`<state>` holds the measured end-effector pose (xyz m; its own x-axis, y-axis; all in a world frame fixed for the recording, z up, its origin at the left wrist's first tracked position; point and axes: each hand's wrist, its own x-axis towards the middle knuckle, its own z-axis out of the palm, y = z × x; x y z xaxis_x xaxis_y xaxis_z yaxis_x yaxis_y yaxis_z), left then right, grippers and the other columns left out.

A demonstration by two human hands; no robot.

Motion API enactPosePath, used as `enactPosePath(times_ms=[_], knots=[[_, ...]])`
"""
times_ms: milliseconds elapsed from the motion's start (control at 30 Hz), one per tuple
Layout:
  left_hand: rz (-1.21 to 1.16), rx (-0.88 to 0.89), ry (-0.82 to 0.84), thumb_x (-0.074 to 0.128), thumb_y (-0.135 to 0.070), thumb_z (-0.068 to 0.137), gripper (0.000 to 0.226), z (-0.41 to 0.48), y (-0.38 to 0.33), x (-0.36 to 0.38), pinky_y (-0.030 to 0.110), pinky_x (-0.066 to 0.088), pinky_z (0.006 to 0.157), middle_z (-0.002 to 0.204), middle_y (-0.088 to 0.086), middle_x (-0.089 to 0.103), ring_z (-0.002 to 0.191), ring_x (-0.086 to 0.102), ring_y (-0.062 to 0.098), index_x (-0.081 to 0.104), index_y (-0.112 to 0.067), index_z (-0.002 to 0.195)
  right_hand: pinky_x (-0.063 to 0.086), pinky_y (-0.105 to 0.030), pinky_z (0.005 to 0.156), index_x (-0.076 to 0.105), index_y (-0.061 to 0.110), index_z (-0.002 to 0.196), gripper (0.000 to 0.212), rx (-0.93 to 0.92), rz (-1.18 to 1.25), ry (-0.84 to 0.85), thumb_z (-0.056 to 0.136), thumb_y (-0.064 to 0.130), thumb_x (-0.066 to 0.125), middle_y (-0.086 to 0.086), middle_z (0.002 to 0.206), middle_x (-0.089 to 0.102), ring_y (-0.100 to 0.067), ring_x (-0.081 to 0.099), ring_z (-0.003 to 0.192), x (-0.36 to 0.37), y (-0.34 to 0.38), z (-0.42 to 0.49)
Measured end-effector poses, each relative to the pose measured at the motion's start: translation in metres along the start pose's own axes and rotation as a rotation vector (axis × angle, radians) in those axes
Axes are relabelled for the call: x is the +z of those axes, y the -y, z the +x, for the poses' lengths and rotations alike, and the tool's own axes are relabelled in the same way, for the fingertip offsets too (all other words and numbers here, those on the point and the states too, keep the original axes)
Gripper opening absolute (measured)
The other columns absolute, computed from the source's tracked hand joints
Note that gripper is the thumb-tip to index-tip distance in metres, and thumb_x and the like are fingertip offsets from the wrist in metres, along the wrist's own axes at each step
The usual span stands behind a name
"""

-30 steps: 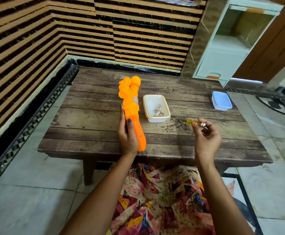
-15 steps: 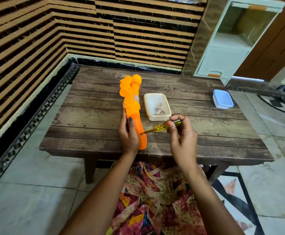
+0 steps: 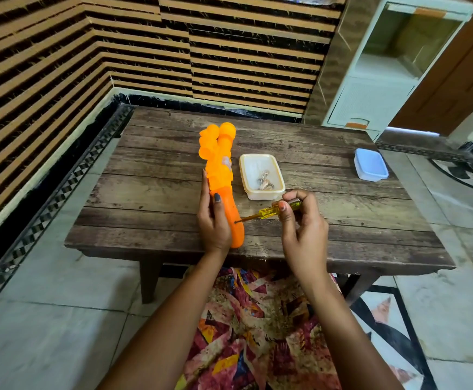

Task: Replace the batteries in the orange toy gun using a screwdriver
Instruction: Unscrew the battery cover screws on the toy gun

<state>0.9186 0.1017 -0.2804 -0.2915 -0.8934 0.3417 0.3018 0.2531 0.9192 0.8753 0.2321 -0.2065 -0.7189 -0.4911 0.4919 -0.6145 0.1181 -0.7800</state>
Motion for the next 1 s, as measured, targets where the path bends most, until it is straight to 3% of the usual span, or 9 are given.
enactPosePath(times_ms=[133, 200, 267, 367, 433, 533, 733, 867, 1000], knots=[[0.007, -0.014, -0.008, 0.038, -0.042, 0.089, 0.066, 0.001, 0.0, 0.0, 0.009, 0.033, 0.101, 0.14, 0.004, 0.036, 0.125, 0.039, 0.002, 0.03, 0.0, 0.14, 0.041, -0.023, 0.054, 0.052, 0.019, 0.101, 0.01, -0.008, 0.007, 0.005, 0.092, 0.02, 0.049, -0.003, 0.074, 0.06, -0.012, 0.051, 0.058, 0.001, -0.001, 0.0], [0.013, 0.003, -0.009, 0.039, -0.044, 0.09, 0.067, 0.0, -0.001, 0.0, 0.009, 0.033, 0.101, 0.139, 0.003, 0.036, 0.125, 0.039, 0.002, 0.03, 0.0, 0.14, 0.037, -0.013, 0.056, 0.053, 0.015, 0.101, 0.011, -0.015, 0.003, 0.001, 0.092, 0.018, 0.049, 0.004, 0.075, 0.057, -0.003, 0.049, 0.059, 0.001, -0.001, 0.001], [0.015, 0.009, -0.004, 0.039, -0.046, 0.091, 0.067, 0.0, 0.0, -0.001, 0.01, 0.033, 0.102, 0.14, 0.005, 0.038, 0.126, 0.039, 0.005, 0.031, 0.0, 0.14, 0.037, -0.012, 0.059, 0.053, 0.016, 0.101, 0.01, -0.017, 0.007, 0.001, 0.092, 0.018, 0.049, 0.006, 0.078, 0.057, 0.0, 0.05, 0.062, 0.002, -0.001, 0.0], [0.041, -0.017, -0.018, 0.036, -0.027, 0.094, 0.053, 0.0, 0.001, -0.001, 0.016, 0.034, 0.104, 0.143, 0.014, 0.039, 0.129, 0.039, 0.014, 0.031, -0.001, 0.14, 0.041, -0.015, 0.063, 0.052, 0.017, 0.102, 0.01, -0.023, 0.022, 0.01, 0.093, 0.017, 0.049, 0.005, 0.083, 0.059, -0.002, 0.053, 0.069, 0.002, 0.0, -0.001], [0.048, -0.02, -0.029, 0.035, -0.019, 0.093, 0.05, 0.0, -0.001, 0.0, 0.012, 0.034, 0.103, 0.142, 0.013, 0.039, 0.128, 0.038, 0.012, 0.031, -0.001, 0.14, 0.043, -0.018, 0.067, 0.053, 0.015, 0.102, 0.01, -0.033, 0.021, 0.011, 0.093, 0.015, 0.049, 0.002, 0.087, 0.061, -0.006, 0.056, 0.074, 0.002, 0.001, -0.001], [0.05, -0.01, -0.029, 0.035, -0.017, 0.093, 0.049, -0.001, -0.001, 0.0, 0.011, 0.033, 0.103, 0.142, 0.012, 0.039, 0.128, 0.038, 0.011, 0.03, -0.003, 0.14, 0.043, -0.015, 0.071, 0.053, 0.016, 0.102, 0.011, -0.059, 0.018, 0.036, 0.092, 0.014, 0.049, 0.001, 0.09, 0.062, -0.009, 0.058, 0.08, 0.001, 0.001, -0.002], [0.058, -0.001, -0.03, 0.034, -0.016, 0.093, 0.049, -0.001, -0.002, 0.0, 0.012, 0.033, 0.103, 0.143, 0.019, 0.039, 0.132, 0.039, 0.022, 0.032, 0.001, 0.139, 0.043, -0.02, 0.083, 0.057, 0.021, 0.103, 0.024, -0.087, 0.145, 0.11, 0.09, 0.004, 0.046, 0.005, 0.098, 0.057, -0.008, 0.056, 0.096, -0.005, 0.003, -0.002], [0.07, 0.019, -0.03, 0.034, -0.015, 0.093, 0.049, -0.001, -0.003, -0.001, 0.009, 0.032, 0.102, 0.143, 0.013, 0.038, 0.129, 0.038, 0.011, 0.031, 0.002, 0.139, 0.046, -0.024, 0.086, 0.059, 0.024, 0.107, 0.038, 0.0, 0.286, 0.079, 0.084, -0.003, 0.045, 0.002, 0.099, 0.06, -0.011, 0.058, 0.096, -0.004, 0.007, -0.002], [0.042, 0.023, -0.039, 0.034, -0.013, 0.093, 0.049, 0.0, -0.002, 0.0, 0.008, 0.033, 0.1, 0.141, 0.012, 0.037, 0.125, 0.039, 0.006, 0.03, 0.003, 0.139, 0.048, -0.036, 0.094, 0.058, 0.016, 0.105, 0.025, 0.15, 0.482, 0.041, 0.087, 0.003, 0.045, 0.006, 0.097, 0.067, -0.014, 0.062, 0.1, -0.002, 0.009, 0.0]])
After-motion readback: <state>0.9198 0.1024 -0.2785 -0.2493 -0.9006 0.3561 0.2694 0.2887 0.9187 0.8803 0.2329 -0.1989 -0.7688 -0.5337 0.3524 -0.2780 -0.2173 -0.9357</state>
